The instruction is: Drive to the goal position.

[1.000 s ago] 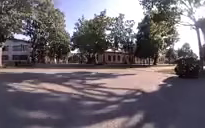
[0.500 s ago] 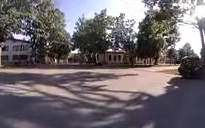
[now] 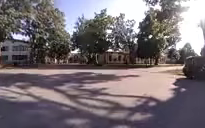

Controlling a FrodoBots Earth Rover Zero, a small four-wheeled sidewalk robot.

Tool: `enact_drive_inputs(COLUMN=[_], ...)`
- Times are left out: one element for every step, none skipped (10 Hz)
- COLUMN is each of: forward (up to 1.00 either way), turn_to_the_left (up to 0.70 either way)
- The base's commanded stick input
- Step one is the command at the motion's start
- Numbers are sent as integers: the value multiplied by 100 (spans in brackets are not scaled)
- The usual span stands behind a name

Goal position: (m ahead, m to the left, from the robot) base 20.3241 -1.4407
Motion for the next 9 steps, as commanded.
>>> enact_drive_inputs(forward=[60,60,60,60,60,60,60,60,60], turn_to_the_left=[0,0,0,0,0,0,0,0,0])
